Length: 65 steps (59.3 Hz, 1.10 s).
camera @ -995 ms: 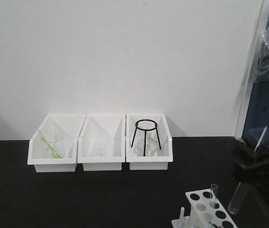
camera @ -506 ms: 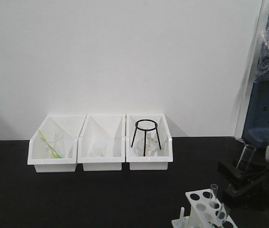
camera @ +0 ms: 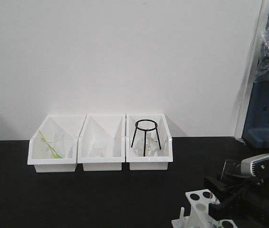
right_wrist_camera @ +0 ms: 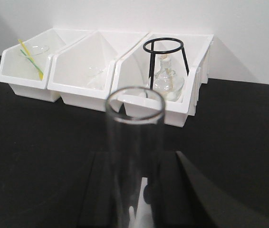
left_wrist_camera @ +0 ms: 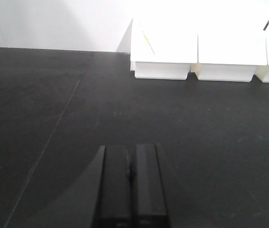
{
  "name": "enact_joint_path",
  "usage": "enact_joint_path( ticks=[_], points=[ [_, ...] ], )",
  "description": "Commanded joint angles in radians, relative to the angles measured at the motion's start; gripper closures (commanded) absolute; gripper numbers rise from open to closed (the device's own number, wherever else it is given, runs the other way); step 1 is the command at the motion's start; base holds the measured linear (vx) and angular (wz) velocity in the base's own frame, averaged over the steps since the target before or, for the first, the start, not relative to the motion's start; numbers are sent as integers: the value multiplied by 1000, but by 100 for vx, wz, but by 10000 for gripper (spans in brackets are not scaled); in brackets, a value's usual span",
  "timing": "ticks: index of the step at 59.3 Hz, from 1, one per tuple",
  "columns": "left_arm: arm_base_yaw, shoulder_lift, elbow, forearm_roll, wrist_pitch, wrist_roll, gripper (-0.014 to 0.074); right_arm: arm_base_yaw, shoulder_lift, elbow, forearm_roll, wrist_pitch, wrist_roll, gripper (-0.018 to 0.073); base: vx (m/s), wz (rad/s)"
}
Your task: Flip and reinsert test tube from rack
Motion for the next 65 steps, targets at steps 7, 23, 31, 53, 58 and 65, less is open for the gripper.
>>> enact_joint_path(
  ticks=[7,23,31,53,58,65],
  points=[
    [-8,-11,2,-5,-79,0,603,-6,36,-29,18,-98,-22,568,0,0],
    [-8,-11,2,-5,-79,0,603,-6,135,-29,18,-175,-33,568,0,0],
    [-8,-11,2,-5,-79,0,603,-6,162,-29,19,-193,-44,568,0,0],
    [-8,-11,2,-5,-79,0,603,-6,212,-29,18,-194,-89,568,0,0],
    [-8,-11,2,-5,-79,0,603,-6,218,-29,18,-198,-95,568,0,0],
    [-8,-11,2,-5,-79,0,603,-6,218,-29,15,-221,-97,561,0,0]
  ],
)
